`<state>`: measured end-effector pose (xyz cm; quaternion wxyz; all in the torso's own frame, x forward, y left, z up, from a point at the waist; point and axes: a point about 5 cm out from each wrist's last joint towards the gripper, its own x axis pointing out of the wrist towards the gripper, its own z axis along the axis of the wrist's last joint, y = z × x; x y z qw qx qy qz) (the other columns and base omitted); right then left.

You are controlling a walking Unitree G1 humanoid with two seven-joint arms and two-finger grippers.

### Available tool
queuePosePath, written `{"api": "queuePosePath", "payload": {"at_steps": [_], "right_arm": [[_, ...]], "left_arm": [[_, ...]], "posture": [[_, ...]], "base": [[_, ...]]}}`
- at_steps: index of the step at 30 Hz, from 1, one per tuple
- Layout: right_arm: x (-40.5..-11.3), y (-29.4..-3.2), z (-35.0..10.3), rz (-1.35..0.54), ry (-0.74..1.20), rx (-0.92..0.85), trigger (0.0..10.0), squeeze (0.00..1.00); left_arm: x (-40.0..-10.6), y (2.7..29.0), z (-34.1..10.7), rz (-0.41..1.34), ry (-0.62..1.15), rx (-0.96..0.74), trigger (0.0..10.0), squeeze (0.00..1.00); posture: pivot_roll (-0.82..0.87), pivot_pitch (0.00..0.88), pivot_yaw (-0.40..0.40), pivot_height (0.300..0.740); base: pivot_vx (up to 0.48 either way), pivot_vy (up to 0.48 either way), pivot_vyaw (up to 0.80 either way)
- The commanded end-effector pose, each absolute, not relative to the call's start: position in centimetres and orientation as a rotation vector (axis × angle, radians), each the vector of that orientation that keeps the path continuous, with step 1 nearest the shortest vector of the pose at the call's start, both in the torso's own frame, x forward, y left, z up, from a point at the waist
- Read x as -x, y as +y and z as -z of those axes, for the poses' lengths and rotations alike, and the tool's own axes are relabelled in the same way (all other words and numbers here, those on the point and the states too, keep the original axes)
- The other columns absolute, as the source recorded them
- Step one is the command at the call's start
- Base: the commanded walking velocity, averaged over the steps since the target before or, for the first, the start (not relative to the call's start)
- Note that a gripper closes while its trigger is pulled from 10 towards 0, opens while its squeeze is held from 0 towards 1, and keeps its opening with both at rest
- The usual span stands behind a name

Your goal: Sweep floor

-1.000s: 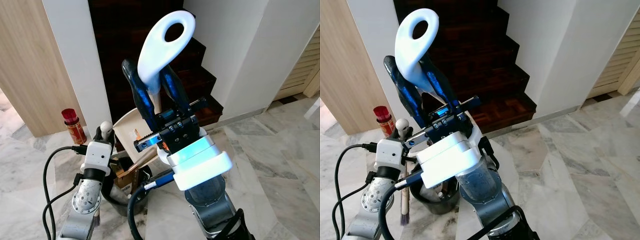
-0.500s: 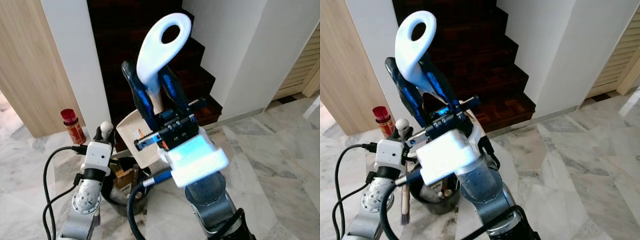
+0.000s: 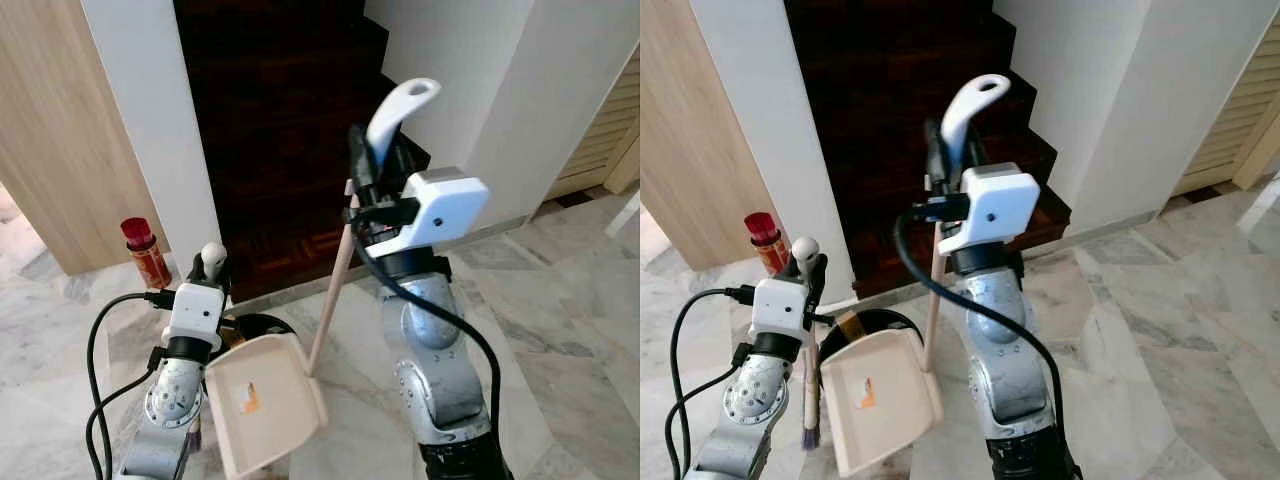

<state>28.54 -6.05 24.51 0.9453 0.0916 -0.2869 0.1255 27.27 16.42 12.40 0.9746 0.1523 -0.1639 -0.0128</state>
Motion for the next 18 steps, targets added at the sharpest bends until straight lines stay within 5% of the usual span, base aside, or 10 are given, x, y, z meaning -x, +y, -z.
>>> {"api": "queuePosePath", "payload": {"at_steps": [1,14,18], "right_arm": [[-28.8,-6.1,-25.5,-0.239,-0.598,-0.254,10.0,0.00],[-30.5,-6.7,-23.4,-0.236,-0.474,-0.261,10.0,0.00],[-31.1,-7.1,-23.2,-0.218,-0.457,-0.247,10.0,0.00]], "left_arm": [[-27.5,16.1,-13.3,0.044,-0.378,-0.315,10.0,0.00],[-27.5,16.1,-13.3,0.042,-0.376,-0.299,10.0,0.00],[-27.5,16.1,-13.3,0.037,-0.377,-0.296,10.0,0.00]], "posture": [[0.06,0.027,-0.037,0.740],[0.06,0.030,-0.035,0.740],[0.06,0.031,-0.036,0.740]], "base": [[0.000,0.000,0.00],[0.000,0.000,0.00],[0.000,0.312,0.00]]}}
